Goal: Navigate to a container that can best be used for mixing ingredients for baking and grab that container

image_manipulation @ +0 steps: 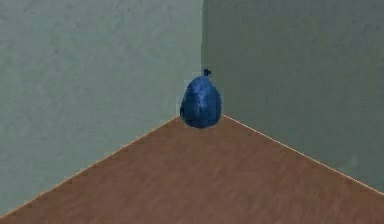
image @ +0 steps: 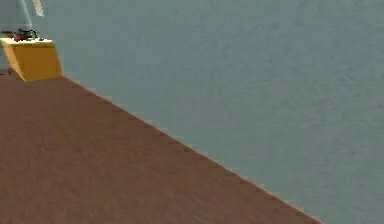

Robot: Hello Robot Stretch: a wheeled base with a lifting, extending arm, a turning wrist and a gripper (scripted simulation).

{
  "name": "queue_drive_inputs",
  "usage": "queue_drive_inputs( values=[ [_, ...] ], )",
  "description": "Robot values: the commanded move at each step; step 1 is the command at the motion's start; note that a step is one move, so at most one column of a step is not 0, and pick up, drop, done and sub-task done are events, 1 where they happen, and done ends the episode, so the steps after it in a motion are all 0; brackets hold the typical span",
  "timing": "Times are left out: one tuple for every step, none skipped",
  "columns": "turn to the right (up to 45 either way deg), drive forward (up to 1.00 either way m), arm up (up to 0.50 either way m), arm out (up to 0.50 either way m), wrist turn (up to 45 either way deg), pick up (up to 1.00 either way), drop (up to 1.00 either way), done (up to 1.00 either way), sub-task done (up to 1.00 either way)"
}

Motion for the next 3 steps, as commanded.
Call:
queue_drive_inputs(
  values=[
    [-42.0,0.0,0.0,0.0,0.0,0.0,0.0,0.0,0.0],
    [-3.0,0.0,0.0,0.0,0.0,0.0,0.0,0.0,0.0],
    [0.0,0.65,0.0,0.0,0.0,0.0,0.0,0.0,0.0]
  ],
)
